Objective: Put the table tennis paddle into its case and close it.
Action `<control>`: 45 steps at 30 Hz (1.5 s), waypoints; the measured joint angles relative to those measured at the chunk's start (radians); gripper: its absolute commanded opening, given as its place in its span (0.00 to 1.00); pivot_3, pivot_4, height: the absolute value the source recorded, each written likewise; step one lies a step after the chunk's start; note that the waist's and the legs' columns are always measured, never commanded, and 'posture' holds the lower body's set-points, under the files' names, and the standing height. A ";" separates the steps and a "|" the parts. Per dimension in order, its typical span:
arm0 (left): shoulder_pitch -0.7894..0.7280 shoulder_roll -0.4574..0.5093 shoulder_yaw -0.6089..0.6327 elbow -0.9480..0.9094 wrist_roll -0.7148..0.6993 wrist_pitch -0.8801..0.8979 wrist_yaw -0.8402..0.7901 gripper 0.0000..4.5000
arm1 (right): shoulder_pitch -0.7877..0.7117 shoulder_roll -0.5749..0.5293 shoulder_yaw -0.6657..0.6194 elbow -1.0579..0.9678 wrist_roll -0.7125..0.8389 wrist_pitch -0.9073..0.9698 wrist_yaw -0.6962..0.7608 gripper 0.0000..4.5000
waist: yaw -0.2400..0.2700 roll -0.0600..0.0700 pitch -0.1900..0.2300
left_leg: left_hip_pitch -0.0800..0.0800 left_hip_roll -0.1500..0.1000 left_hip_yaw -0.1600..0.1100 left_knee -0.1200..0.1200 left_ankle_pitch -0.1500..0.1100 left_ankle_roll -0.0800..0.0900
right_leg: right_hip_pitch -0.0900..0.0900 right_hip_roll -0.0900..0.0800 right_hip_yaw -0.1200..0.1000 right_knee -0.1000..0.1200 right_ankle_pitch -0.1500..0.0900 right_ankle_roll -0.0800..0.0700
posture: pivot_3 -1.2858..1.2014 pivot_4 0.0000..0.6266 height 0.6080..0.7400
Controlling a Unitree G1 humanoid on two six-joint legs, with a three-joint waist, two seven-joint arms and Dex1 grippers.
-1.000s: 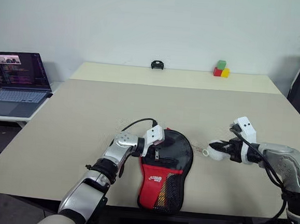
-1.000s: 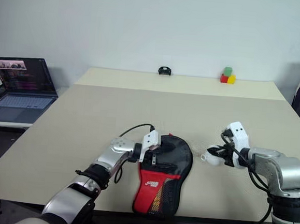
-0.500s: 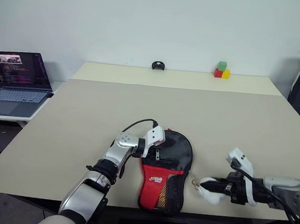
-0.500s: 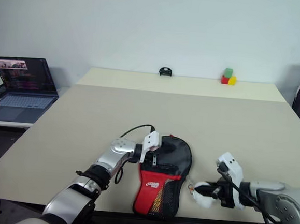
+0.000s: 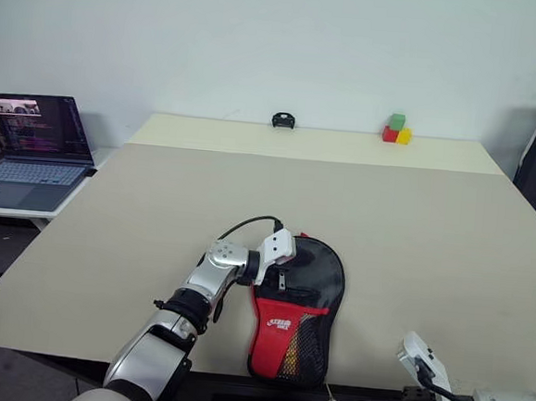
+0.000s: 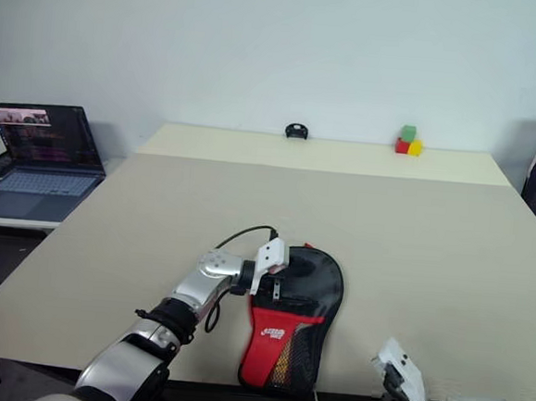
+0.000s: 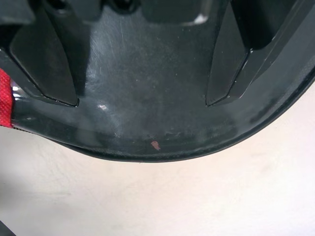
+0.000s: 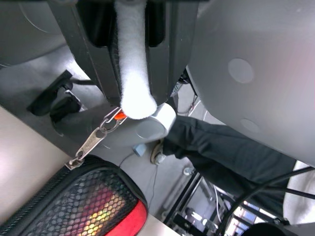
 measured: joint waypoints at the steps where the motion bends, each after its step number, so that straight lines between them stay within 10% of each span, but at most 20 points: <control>1: -0.001 -0.003 -0.001 0.000 0.001 0.000 -0.001 1.00 | 0.014 0.002 0.002 -0.007 0.024 -0.015 -0.025 0.04 | 0.000 0.001 -0.001 | 0.000 0.000 -0.001 0.000 0.000 0.000 | 0.001 0.000 -0.001 -0.002 0.000 0.000 | 0.52 0.24 1.00; 11: -0.031 -0.030 -0.008 0.034 0.019 0.000 -0.013 1.00 | 0.055 -0.015 0.176 -0.008 0.177 -0.208 -0.323 0.04 | 0.015 0.004 -0.004 | -0.002 -0.001 -0.009 0.000 -0.002 0.000 | 0.005 -0.001 -0.010 -0.008 0.000 0.000 | 0.52 0.24 1.00; 23: -0.034 -0.040 -0.008 0.051 0.020 -0.003 0.004 1.00 | 0.062 -0.184 0.193 0.018 0.309 -0.352 -0.381 0.99 | 0.017 0.004 -0.004 | -0.002 -0.001 -0.012 0.001 -0.002 0.000 | 0.008 -0.001 -0.014 -0.010 0.000 0.001 | 0.52 0.24 1.00; 31: -0.047 -0.063 -0.004 0.070 0.024 -0.010 0.018 1.00 | -0.155 -0.332 0.082 0.101 0.390 -0.488 -0.373 0.99 | 0.022 0.005 -0.004 | -0.002 -0.002 -0.015 0.001 -0.002 0.000 | 0.013 -0.001 -0.017 -0.017 0.000 0.002 | 0.52 0.24 1.00; 45: -0.050 -0.081 0.043 -0.007 -0.013 0.071 -0.028 1.00 | -0.611 -0.220 0.355 0.706 -0.394 -0.804 0.047 0.99 | 0.038 0.009 0.008 | -0.015 -0.003 -0.015 0.002 -0.002 0.001 | 0.001 -0.001 -0.017 -0.018 0.005 -0.003 | 0.52 0.24 1.00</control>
